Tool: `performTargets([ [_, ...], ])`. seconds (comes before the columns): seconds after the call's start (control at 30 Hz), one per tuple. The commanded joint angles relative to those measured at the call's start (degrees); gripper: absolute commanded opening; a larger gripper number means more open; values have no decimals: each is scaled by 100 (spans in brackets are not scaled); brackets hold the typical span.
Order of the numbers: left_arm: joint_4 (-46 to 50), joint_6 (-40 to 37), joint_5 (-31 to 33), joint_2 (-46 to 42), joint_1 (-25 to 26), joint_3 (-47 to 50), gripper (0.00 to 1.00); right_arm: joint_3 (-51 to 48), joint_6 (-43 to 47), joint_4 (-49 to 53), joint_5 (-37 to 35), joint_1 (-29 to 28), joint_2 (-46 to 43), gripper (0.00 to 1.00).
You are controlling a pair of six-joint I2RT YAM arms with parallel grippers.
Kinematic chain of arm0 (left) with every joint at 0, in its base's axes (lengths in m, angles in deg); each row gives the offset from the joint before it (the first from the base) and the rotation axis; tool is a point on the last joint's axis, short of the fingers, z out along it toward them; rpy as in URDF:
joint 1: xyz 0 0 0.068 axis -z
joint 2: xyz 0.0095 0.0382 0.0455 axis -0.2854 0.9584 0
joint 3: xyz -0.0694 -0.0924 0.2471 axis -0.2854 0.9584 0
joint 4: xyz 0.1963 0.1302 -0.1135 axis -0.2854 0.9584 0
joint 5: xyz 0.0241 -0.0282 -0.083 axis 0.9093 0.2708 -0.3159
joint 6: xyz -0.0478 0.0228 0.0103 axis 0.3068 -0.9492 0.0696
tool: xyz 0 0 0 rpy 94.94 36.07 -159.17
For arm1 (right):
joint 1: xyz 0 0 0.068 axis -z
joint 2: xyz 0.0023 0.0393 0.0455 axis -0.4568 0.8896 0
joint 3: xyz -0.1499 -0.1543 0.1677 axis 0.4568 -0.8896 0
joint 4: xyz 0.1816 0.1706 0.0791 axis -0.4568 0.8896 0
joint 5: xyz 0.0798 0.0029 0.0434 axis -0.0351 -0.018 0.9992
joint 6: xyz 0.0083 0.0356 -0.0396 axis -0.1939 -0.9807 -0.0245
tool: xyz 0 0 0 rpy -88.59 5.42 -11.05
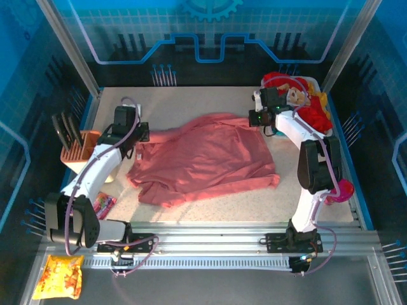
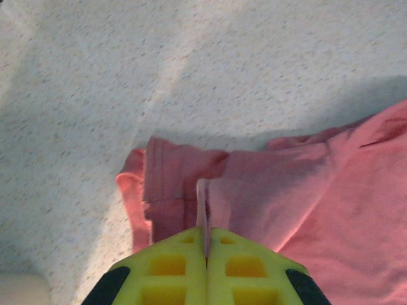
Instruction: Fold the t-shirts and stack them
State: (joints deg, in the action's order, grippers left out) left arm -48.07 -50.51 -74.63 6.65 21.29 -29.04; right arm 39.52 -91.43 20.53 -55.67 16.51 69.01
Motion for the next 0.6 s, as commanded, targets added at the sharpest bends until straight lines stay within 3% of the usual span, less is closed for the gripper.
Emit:
performTargets([
  [0.0, 127, 50, 565, -326, 56, 70, 0, -113, -122, 146, -272, 125, -83, 0],
  [0.33, 541, 394, 1606, -943, 51, 483, 0, -630, -529, -87, -366, 439, -365, 0],
  [0.57, 627, 551, 1308, -1085, 87, 644, 0, -720, -491, -66, -301, 418, -353, 0],
])
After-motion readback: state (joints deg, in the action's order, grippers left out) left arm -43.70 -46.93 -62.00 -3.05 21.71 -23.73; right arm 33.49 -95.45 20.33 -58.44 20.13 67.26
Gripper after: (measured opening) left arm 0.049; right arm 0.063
